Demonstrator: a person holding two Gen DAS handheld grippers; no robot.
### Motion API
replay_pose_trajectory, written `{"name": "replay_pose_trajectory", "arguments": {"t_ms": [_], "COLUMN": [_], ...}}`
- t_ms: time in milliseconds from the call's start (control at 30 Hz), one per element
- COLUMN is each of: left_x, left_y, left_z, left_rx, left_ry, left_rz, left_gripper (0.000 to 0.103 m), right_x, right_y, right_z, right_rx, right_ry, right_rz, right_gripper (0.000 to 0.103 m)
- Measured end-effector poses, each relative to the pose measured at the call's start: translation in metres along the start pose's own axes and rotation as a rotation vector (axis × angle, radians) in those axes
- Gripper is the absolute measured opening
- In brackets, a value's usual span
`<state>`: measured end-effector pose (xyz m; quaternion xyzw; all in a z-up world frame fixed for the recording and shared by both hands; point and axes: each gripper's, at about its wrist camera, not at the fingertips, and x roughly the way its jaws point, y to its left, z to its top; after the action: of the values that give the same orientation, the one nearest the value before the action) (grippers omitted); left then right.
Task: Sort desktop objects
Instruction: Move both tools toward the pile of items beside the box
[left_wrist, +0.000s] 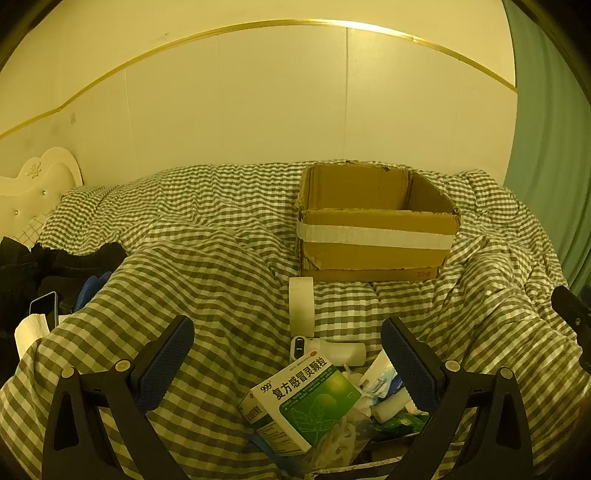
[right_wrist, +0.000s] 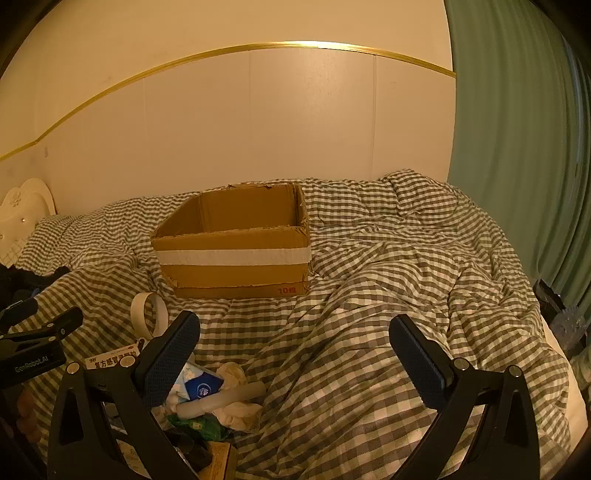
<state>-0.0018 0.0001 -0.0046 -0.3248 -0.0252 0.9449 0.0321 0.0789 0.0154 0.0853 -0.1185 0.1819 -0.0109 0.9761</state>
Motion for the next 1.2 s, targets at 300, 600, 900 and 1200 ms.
{"name": "replay_pose_trajectory", "arguments": {"t_ms": [300, 600, 900, 1200], "left_x": [0.003, 0.008, 0.021, 0.049], "left_y": [0.003, 0.011, 0.014, 0.015], "left_z": [0.000, 0.002, 0.000, 0.023], "left_rx": [-0.008, -0.037, -0.048, -0.031], "left_ry": [0.010, 0.022, 0.078, 0.128], "left_rz": [-0.003, -0.020, -0.042, -0.089], "left_gripper": [0.103, 0.103, 0.103, 0.103], "right_x": [-0.001, 0.000, 0.001, 0.015], "right_y": [0.001, 0.002, 0.002, 0.005], "right_z": [-0.001, -0.003, -0.003, 0.015], "right_rx": [0.028, 0.050, 0.060, 0.032], "right_ry": [0.012, 0.017, 0.030, 0.083], "right_rz": [-0.085, -0.146, -0.187, -0.127], "right_gripper": [0.103, 0.103, 0.103, 0.103]}}
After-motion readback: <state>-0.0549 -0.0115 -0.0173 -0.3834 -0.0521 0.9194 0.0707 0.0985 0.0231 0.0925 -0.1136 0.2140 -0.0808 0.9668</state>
